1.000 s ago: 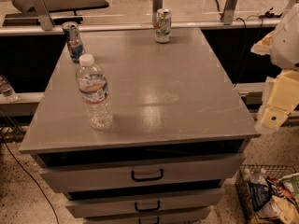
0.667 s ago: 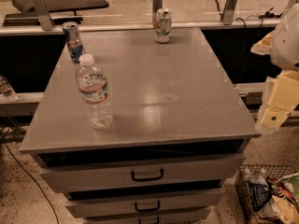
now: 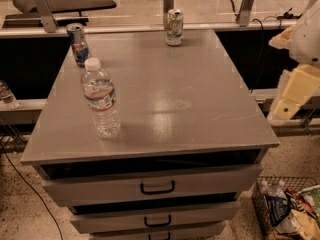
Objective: Pick 7up can
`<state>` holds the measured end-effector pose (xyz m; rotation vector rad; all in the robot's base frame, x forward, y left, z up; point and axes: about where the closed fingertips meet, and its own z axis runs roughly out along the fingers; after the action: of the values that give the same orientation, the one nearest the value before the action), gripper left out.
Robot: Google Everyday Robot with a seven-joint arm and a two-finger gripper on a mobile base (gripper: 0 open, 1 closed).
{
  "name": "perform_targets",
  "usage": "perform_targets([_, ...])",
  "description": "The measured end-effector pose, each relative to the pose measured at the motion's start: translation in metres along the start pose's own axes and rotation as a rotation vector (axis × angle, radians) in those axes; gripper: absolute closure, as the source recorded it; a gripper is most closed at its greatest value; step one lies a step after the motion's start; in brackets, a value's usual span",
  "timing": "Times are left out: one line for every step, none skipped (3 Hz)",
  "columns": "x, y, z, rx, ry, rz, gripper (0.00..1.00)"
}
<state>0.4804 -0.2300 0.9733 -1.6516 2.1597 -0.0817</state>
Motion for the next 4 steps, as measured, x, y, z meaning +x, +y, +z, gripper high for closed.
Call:
perform_targets([0.006, -0.077, 0.032, 0.088, -0.134, 0.038, 0.00])
perform_targets([-0.006, -0.141, 0.060, 0.173, -0.256, 0.068, 0.00])
perform_targets([-0.028, -0.190, 0.096, 0.192, -0.348, 0.110, 0.00])
perform_targets([-0.029, -0.189, 0.096, 0.191, -0.348, 0.109, 0.00])
